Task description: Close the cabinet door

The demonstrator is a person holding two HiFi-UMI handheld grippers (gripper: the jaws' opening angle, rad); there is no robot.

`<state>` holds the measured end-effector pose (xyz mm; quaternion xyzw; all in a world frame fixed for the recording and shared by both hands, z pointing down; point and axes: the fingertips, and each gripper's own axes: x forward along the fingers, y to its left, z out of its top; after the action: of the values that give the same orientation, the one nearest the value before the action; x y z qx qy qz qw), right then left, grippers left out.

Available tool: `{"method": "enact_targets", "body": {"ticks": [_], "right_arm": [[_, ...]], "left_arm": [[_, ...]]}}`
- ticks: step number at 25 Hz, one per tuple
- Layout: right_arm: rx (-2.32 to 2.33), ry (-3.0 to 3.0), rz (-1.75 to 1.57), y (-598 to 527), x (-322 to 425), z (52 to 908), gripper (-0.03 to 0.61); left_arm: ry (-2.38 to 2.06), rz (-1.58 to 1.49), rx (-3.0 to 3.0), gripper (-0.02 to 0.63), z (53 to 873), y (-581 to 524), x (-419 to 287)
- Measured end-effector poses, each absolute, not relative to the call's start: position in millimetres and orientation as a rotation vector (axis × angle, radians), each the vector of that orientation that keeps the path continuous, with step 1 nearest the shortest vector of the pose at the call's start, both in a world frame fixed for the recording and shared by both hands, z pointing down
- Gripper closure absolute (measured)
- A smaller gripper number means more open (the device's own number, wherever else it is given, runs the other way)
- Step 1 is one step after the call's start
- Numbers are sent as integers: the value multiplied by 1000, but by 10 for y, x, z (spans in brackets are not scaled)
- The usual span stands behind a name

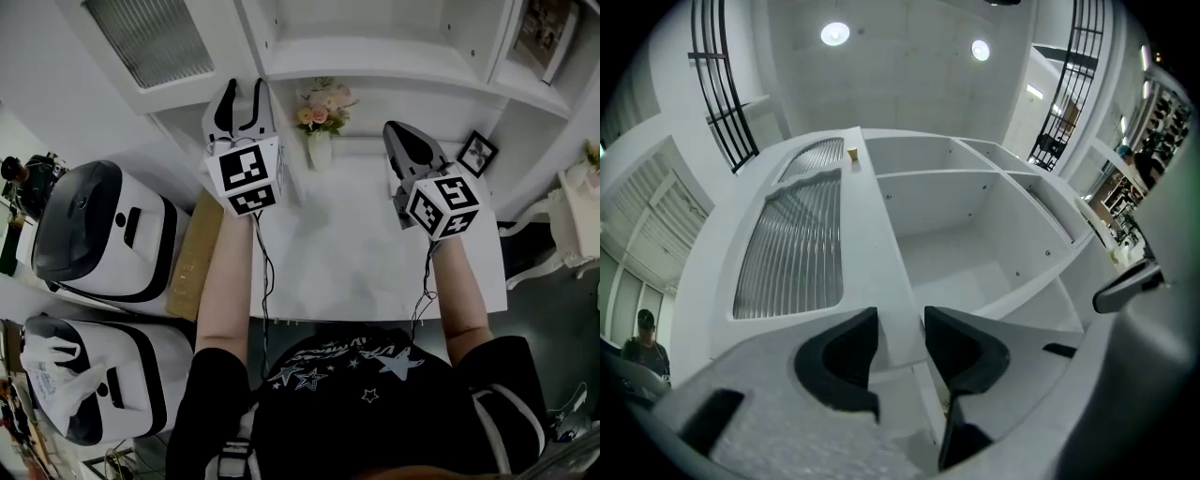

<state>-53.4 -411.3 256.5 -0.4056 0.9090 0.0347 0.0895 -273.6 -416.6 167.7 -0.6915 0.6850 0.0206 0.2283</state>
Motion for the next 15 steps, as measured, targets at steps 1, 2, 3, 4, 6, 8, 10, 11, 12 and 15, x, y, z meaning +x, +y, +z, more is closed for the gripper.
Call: {"method": "enact_targets", "body": {"ticks": [1, 2, 3, 4, 6, 8, 10, 11, 12, 15], "right_arm": [[-1211, 2703, 104, -4125, -523, 2567, 574], [-1215, 2702, 104, -4139, -513, 2568, 574], [-1219, 2701, 104, -4153, -505, 2569, 574], [-1222, 2700, 104, -4166, -498, 2568, 574], [-1225, 2700, 109, -4186, -494, 2561, 574], [-1223, 2701, 114, -4196, -502, 2554, 574], [-1222, 2702, 117, -4207, -505, 2548, 574], [-1222, 2703, 119, -4214, -504, 2546, 574], [-1223, 2705, 120, -4222, -504, 2544, 574], [-1227, 2706, 123, -4237, -501, 2543, 574]], "left_arm": [[1887, 56, -1905, 448, 1676, -4196, -2735], [1888, 55, -1907, 449, 1676, -4224, -2736], [1890, 53, -1909, 450, 1677, -4250, -2738], [1891, 52, -1911, 451, 1679, -4275, -2739], [1894, 50, -1914, 453, 1679, -4326, -2744], [1897, 49, -1916, 454, 1674, -4373, -2751], [1897, 45, -1916, 457, 1670, -4410, -2749], [1897, 45, -1914, 457, 1668, -4425, -2750], [1898, 45, -1913, 457, 1667, -4438, -2753], [1900, 53, -1908, 459, 1663, -4457, -2762]]}}
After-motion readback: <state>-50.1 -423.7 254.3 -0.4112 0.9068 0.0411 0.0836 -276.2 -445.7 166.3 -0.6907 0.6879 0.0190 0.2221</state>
